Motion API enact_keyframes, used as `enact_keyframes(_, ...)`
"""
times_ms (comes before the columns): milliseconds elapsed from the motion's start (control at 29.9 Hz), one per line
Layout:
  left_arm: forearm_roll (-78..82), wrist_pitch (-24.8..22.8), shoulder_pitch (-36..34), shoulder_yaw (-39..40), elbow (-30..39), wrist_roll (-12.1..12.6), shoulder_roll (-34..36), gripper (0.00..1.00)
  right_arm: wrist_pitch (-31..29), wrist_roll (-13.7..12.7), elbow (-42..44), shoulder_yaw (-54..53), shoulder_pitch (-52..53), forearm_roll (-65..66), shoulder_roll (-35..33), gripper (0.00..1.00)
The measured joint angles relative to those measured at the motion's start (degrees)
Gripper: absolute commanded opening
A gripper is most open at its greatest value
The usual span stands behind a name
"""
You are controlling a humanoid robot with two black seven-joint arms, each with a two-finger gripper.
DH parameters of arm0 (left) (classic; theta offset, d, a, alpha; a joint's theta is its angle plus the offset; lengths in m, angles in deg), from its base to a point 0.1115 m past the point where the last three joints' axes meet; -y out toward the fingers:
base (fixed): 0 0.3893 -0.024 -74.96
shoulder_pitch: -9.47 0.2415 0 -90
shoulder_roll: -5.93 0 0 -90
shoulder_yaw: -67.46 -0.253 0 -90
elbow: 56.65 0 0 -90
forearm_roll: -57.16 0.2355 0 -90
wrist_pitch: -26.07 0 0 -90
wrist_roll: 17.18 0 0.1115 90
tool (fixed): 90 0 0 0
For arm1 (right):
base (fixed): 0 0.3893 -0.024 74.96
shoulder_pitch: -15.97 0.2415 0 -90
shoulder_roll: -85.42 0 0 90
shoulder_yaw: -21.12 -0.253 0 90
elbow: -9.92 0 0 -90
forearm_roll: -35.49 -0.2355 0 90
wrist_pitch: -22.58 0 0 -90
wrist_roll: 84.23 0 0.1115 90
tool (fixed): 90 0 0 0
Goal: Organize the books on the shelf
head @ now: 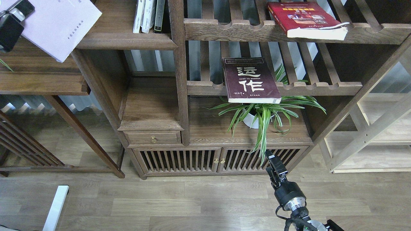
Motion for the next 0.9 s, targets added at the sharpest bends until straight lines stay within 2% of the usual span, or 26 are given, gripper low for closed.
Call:
enact_keyframes(301, 0.05, 0.01, -5.92, -2.41, -2.04, 0.00, 0.16, 0.03, 0.00, 0.29, 0.03, -0.08, -0.66, -0.05, 0.06, 0.99)
enact_keyframes(601, 0.22, 0.31, -8.88, -5.69, -3.46, 0.00, 0.34, 0.02, 0.00, 0.28, 0.04, -0.23, -0.84, -0.05, -0.50, 0.99)
enact_keyframes(902, 1.70, 8.31, -9.58, -6.03, -2.41, 0.00, 0.67, 0.03, 0.00, 0.16, 0.03, -0.27, -1.12, -0.05, -1.32, 0.99)
